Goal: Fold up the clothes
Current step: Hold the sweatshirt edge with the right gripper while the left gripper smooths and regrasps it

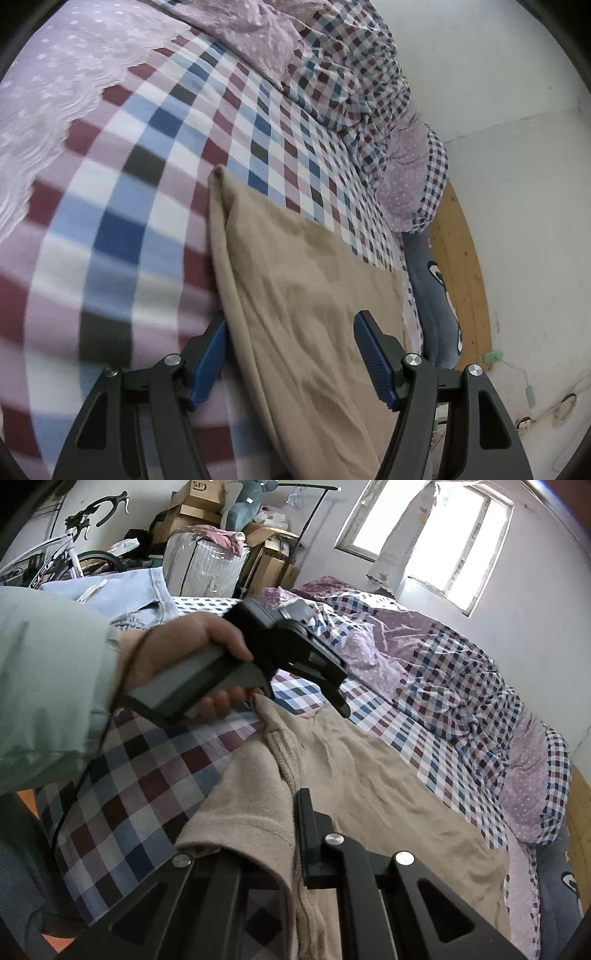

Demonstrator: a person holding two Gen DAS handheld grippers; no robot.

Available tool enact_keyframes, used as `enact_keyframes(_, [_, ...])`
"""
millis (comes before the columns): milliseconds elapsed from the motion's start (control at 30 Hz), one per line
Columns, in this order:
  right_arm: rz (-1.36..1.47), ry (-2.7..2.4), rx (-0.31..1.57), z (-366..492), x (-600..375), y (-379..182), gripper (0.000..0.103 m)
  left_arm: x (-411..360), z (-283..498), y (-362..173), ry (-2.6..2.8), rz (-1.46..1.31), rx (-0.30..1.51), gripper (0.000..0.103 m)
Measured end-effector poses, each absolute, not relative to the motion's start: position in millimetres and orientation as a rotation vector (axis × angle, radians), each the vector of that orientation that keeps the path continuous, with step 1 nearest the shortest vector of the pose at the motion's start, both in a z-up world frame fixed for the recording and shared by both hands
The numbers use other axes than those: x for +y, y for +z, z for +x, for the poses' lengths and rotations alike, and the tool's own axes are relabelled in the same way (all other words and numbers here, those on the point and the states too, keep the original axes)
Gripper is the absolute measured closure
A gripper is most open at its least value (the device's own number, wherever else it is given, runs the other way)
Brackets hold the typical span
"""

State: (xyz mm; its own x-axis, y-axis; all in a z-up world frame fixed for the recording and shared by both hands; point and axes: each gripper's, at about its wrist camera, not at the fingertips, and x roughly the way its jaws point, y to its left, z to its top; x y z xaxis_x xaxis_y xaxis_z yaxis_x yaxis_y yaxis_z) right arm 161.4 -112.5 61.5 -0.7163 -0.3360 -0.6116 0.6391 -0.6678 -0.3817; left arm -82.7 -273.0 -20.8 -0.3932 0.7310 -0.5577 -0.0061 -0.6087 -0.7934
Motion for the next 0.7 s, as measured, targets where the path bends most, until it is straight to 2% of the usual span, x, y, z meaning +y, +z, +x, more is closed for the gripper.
enact_keyframes(133, [0.692, -2.358, 0.794, 161.8, -110.1, 64.0, 0.099, -269.0, -101.7, -24.8, 2.038, -1.317, -0.998, 0.031])
enact_keyframes(233, [0.705, -2.357, 0.783, 164.3, -107.2, 64.5, 0.099, -268.1, -112.6, -29.9, 2.038, -1.308, -1.018, 0.038])
enact_keyframes(400, [0.712, -2.358, 0.777, 170.2, -101.9, 67.5, 0.099, -269.2, -117.7, -31.0, 2.032, -1.297, -1.034, 0.041])
enact_keyframes(500, [0.713, -2.36, 0.778, 173.1, -99.9, 70.4, 0.099, -274.5, -117.2, -33.6, 2.039, -1.293, -1.064, 0.052])
enact_keyframes(567, [0.717, -2.362, 0.777, 175.3, -99.9, 71.0, 0.099, -278.9, -117.9, -38.6, 2.049, -1.304, -1.102, 0.072])
enact_keyframes(600, [0.72, -2.362, 0.78, 176.2, -100.2, 70.7, 0.099, -280.7, -118.1, -41.0, 2.052, -1.309, -1.12, 0.078])
enact_keyframes(633, [0.724, -2.362, 0.782, 176.5, -100.8, 70.5, 0.099, -282.1, -118.4, -43.2, 2.054, -1.314, -1.137, 0.088])
enact_keyframes(700, [0.733, -2.363, 0.78, 176.8, -101.9, 69.8, 0.099, -285.0, -117.7, -46.0, 2.057, -1.313, -1.171, 0.09])
